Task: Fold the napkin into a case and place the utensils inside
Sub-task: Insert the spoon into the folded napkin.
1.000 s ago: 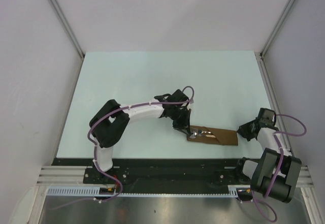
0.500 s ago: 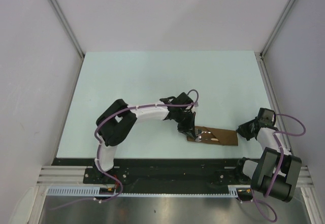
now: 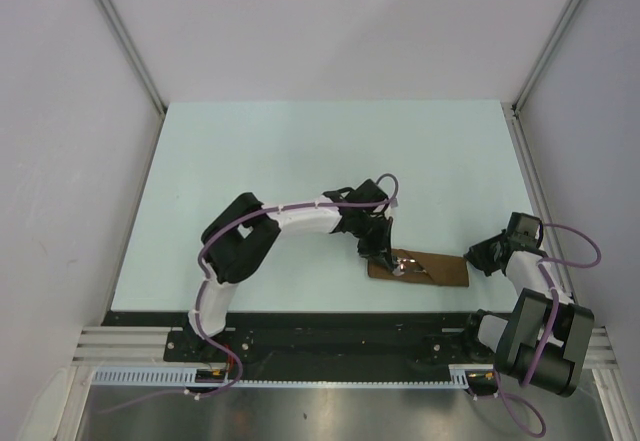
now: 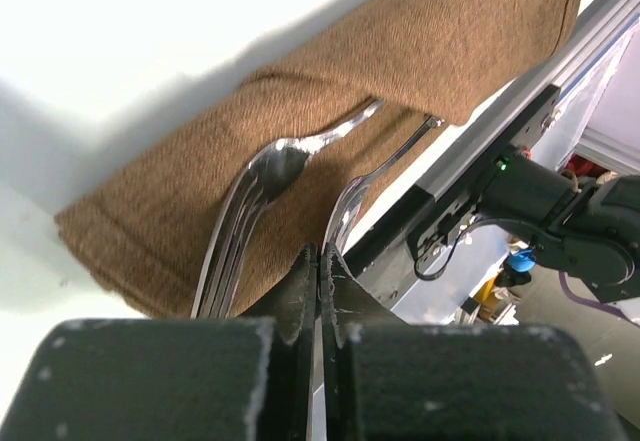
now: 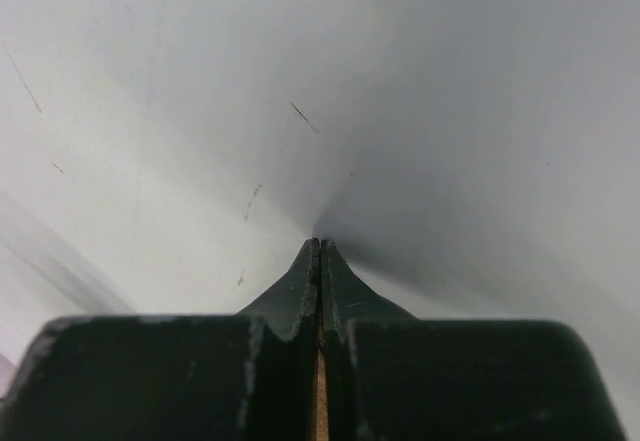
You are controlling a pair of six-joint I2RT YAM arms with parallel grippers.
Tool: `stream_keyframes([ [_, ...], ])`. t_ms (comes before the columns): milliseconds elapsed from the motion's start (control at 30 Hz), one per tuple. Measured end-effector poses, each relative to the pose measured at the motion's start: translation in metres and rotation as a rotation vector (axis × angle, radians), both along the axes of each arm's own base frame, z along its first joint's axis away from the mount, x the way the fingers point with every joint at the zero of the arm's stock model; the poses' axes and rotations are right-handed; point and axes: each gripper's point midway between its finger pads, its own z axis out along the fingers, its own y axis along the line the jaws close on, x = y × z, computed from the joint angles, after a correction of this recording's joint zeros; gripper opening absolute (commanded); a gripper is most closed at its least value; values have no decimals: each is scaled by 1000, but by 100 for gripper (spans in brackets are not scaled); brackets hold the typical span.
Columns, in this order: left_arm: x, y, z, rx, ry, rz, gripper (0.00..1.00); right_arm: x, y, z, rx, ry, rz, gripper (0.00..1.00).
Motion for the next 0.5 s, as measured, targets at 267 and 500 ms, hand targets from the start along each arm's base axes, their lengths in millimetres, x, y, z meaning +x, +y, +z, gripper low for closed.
stream_keyframes([
  [267,9,-11,0,-9,-8,1,31,1,1,0,4,-6,3,0],
  [500,8,-7,-2,13,-11,1,61,-3,-3,1,-17,3,-11,4],
])
